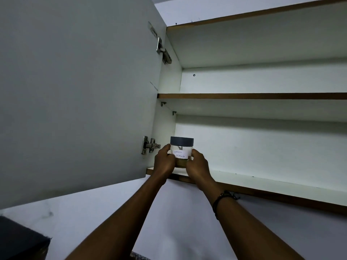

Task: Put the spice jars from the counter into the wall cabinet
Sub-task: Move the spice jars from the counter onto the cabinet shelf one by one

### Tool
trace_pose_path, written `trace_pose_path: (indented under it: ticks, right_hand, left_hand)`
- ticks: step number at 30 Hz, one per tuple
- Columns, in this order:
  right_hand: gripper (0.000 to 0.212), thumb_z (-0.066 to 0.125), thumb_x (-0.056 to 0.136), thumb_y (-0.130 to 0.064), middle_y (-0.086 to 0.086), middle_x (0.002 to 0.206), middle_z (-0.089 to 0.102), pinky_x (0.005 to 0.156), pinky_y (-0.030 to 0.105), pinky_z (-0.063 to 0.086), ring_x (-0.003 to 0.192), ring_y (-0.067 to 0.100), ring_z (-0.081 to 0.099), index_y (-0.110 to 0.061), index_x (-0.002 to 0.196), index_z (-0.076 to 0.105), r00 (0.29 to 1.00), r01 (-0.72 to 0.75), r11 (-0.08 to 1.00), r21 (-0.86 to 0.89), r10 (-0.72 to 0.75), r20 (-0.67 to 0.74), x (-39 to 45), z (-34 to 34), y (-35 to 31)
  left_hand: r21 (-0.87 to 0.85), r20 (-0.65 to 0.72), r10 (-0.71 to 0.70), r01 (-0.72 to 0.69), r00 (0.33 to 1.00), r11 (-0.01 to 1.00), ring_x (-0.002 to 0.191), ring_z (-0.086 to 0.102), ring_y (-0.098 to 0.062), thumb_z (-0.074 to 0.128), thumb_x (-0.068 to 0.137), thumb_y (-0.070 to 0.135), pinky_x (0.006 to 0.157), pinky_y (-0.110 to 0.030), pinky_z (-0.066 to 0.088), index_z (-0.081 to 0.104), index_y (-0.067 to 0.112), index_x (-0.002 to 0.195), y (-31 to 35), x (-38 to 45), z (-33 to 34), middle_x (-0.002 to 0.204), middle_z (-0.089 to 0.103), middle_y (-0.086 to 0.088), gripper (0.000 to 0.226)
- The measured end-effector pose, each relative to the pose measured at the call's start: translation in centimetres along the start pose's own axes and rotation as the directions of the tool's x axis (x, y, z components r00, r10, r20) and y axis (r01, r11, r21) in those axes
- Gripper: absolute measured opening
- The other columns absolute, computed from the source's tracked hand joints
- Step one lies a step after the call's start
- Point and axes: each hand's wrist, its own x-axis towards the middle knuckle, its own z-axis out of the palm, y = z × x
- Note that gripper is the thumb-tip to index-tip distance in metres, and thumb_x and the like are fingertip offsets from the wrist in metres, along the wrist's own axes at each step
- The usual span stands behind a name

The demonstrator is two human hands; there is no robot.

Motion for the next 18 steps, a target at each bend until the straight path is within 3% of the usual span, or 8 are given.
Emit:
trace_pose_path:
  ticks: [3, 9, 11, 13, 15, 18]
  right_hand:
    - [0.034, 0.063, 0.085, -0.011, 0.005, 0.113, 0.063, 0.062, 0.018, 0.039, 0.086, 0.015, 0.055, -0.009, 0.119, 0.057, 0.996, -0.002, 1.000, -0.010, 0.003, 0.094, 1.6, 1.0, 0.4]
    - [0.040, 0.066, 0.088, -0.017, 0.011, 0.122, 0.060, 0.087, 0.034, 0.049, 0.109, 0.028, 0.057, -0.007, 0.123, 0.051, 0.986, -0.019, 0.997, -0.078, 0.031, 0.163, 4.3, 3.4, 1.0]
    - [0.029, 0.065, 0.088, -0.018, 0.008, 0.112, 0.061, 0.073, 0.029, 0.048, 0.097, 0.023, 0.059, -0.012, 0.114, 0.053, 0.977, -0.060, 0.997, -0.054, 0.070, 0.202, 4.8, 3.8, 1.2]
    - [0.010, 0.058, 0.090, -0.010, 0.006, 0.097, 0.058, 0.060, 0.023, 0.043, 0.077, 0.014, 0.053, -0.019, 0.090, 0.052, 0.962, -0.075, 0.994, -0.085, 0.095, 0.257, 5.2, 3.9, 1.5]
    - [0.024, 0.052, 0.093, -0.008, -0.001, 0.081, 0.053, 0.054, 0.017, 0.039, 0.068, 0.007, 0.046, -0.023, 0.075, 0.045, 0.948, -0.070, 0.992, -0.105, 0.099, 0.301, 5.5, 3.9, 1.6]
    - [0.029, 0.048, 0.095, -0.006, -0.003, 0.076, 0.052, 0.052, 0.013, 0.042, 0.067, 0.007, 0.049, -0.023, 0.072, 0.046, 0.941, -0.072, 0.994, -0.082, 0.095, 0.325, 5.5, 3.9, 1.5]
  left_hand:
    - [0.023, -0.004, -0.011, 0.011, 1.000, 1.000, 0.113, 0.061, -0.031, 0.038, 0.088, -0.008, 0.099, -0.049, 0.052, 0.057, 0.010, 0.134, -1.2, 1.9, 0.1, 0.126, 0.064, -0.017, 0.053]
    - [0.040, 0.043, -0.039, 0.037, 0.998, 0.999, 0.108, 0.064, -0.033, 0.043, 0.094, -0.005, 0.097, -0.050, 0.054, 0.059, 0.006, 0.126, -2.9, 4.5, -0.1, 0.117, 0.067, -0.019, 0.037]
    - [0.097, 0.072, -0.052, 0.045, 0.996, 0.994, 0.109, 0.064, -0.034, 0.044, 0.095, -0.004, 0.097, -0.049, 0.054, 0.059, 0.005, 0.126, -3.3, 5.4, -0.3, 0.117, 0.067, -0.020, 0.035]
    - [0.196, 0.095, -0.085, 0.065, 0.992, 0.978, 0.111, 0.063, -0.034, 0.044, 0.097, 0.000, 0.098, -0.046, 0.053, 0.058, 0.003, 0.127, -3.8, 6.2, -0.4, 0.120, 0.065, -0.021, 0.033]
    - [0.278, 0.100, -0.107, 0.075, 0.989, 0.958, 0.112, 0.062, -0.035, 0.044, 0.098, 0.003, 0.099, -0.046, 0.052, 0.057, 0.000, 0.127, -4.2, 6.8, -0.5, 0.121, 0.064, -0.022, 0.032]
    - [0.322, 0.127, -0.113, 0.067, 0.985, 0.945, 0.112, 0.062, -0.034, 0.046, 0.097, 0.003, 0.099, -0.047, 0.052, 0.056, 0.001, 0.128, -4.4, 7.1, -0.4, 0.121, 0.064, -0.022, 0.032]
